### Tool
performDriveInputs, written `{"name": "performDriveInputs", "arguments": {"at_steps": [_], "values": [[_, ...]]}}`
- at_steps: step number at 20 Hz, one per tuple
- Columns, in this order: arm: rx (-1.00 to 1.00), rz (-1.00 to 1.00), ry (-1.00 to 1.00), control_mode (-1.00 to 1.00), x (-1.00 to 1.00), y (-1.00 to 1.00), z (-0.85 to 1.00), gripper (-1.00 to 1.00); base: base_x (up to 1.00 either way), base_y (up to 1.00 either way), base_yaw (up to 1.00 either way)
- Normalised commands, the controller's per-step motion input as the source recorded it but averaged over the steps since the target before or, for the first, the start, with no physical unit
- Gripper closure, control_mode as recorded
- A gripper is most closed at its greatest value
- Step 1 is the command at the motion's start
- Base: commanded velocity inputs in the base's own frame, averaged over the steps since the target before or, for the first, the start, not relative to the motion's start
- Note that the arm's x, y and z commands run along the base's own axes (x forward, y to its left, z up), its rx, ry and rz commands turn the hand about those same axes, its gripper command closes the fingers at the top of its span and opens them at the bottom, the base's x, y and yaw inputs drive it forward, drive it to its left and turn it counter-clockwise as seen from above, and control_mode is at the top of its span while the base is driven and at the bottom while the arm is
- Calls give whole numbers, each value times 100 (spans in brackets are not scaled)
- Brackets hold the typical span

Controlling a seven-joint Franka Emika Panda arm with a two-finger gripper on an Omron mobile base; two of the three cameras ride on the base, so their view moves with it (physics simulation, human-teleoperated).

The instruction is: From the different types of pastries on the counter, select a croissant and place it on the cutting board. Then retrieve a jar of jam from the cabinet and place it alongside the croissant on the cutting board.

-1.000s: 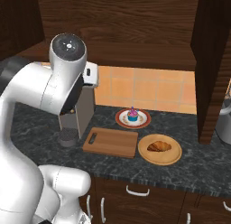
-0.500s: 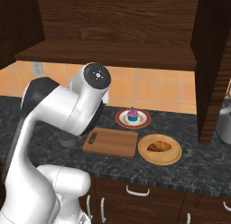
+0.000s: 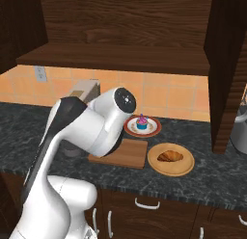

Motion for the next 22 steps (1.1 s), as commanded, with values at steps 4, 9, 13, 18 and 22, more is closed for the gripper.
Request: {"name": "performDriveInputs", "arguments": {"at_steps": [4,9,13,18,22], "values": [[0,22,-2,-100,0,0,-43,100,0,0,0],[0,30,-7,-100,1,-8,-37,100,0,0,0],[0,33,-9,-100,15,-23,-27,100,0,0,0],[0,8,-15,-100,52,-1,-31,100,0,0,0],[0,5,-14,-100,49,1,-31,100,0,0,0]]}}
